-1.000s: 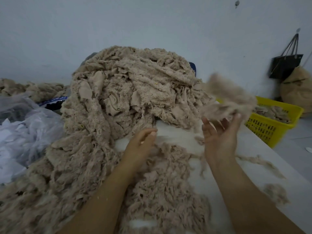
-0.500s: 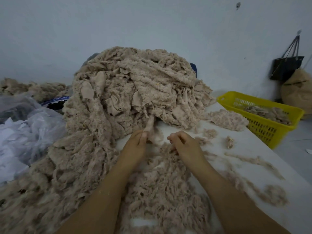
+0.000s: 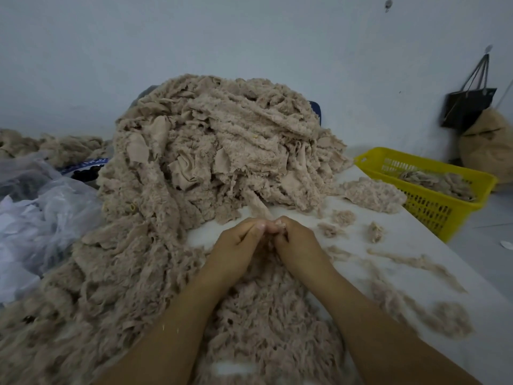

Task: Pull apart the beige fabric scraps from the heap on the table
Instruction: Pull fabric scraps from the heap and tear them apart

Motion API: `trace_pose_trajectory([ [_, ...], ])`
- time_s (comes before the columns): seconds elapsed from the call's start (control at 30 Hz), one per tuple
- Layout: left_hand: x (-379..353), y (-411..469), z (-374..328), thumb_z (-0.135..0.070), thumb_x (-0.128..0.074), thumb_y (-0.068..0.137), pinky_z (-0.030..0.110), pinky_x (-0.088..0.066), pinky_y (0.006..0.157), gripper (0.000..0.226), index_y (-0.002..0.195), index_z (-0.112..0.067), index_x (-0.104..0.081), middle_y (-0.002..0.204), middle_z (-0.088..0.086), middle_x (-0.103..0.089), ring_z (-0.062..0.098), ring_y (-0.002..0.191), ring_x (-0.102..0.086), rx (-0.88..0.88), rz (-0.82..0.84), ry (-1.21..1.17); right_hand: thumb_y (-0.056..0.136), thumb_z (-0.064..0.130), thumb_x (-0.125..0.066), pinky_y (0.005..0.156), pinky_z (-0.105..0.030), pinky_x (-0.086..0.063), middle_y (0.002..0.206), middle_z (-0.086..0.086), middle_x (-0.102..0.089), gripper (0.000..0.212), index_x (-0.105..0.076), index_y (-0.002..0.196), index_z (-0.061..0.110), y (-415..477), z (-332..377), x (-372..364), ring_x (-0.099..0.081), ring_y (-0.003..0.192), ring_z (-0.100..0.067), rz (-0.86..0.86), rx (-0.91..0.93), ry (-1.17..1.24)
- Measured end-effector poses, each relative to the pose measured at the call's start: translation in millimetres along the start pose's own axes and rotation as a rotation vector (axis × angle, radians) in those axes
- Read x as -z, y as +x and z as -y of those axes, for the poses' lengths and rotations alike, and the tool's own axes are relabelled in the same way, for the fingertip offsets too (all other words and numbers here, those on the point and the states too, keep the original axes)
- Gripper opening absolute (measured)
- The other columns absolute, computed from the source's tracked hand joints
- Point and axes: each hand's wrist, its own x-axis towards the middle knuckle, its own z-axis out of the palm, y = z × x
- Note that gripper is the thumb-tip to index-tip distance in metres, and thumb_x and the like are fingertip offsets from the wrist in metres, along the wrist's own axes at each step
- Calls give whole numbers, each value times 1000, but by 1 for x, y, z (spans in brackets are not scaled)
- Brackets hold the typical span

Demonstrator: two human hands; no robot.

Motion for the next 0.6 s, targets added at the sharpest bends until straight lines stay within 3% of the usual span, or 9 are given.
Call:
trace_pose_trajectory([
  [0.07,1,2,5,-25,-47,106,20,-54,83,36,89,-31,-78,102,-6,-76,14,104,-70,159,-146,-173,99,11,-43,60,-20,-41,83,7,-64,27,-61,82,21,-3,6,7,-58,73,-3,-40,-22,91],
  [0.13,5,5,8,-35,-51,103,34,-59,80,30,94,-22,-76,98,5,-77,28,99,-71,343,-227,-352,94,2,-45,58,-11,-38,73,17,-64,41,-60,73,33,-12,21,11,-56,65,9,8,78,250],
  [0.23,14,10,5,-51,-51,94,33,-61,64,47,112,-9,-65,98,6,-78,19,86,-76,603,-132,-825,90,9,-46,67,-10,-42,71,22,-65,33,-60,75,35,-26,47,2,-57,69,11,345,201,277],
  [0.3,24,11,5,-43,-57,91,31,-59,55,43,112,-6,-65,90,4,-77,16,74,-75,614,-162,-1063,84,21,-43,68,-18,-44,73,17,-62,26,-62,71,34,-28,54,-2,-55,68,5,545,136,263],
  [0.4,33,14,7,-30,-59,93,36,-60,58,20,99,-12,-69,72,-2,-66,16,65,-68,566,-339,-1306,93,8,-47,59,-25,-38,59,9,-53,38,-52,58,24,-23,41,3,-47,54,-6,601,-123,363],
  [0.47,34,16,9,-29,-54,100,33,-58,58,22,90,-15,-68,68,-2,-66,15,61,-67,544,-412,-1274,93,3,-46,57,-25,-37,62,-2,-52,36,-51,61,17,-22,33,3,-46,53,-14,507,-248,542],
  [0.5,36,16,8,-29,-52,102,26,-54,52,26,86,-16,-67,62,-5,-62,11,54,-62,512,-422,-1136,92,3,-46,53,-23,-39,63,-4,-55,33,-56,63,16,-20,29,3,-48,50,-14,425,-282,682],
  [0.6,26,8,2,-28,-44,105,14,-41,43,34,79,-26,-65,56,-12,-52,1,47,-48,293,-279,-311,95,20,-47,53,-30,-45,74,-10,-59,17,-60,87,11,-11,19,6,-57,56,-18,165,-282,991],
])
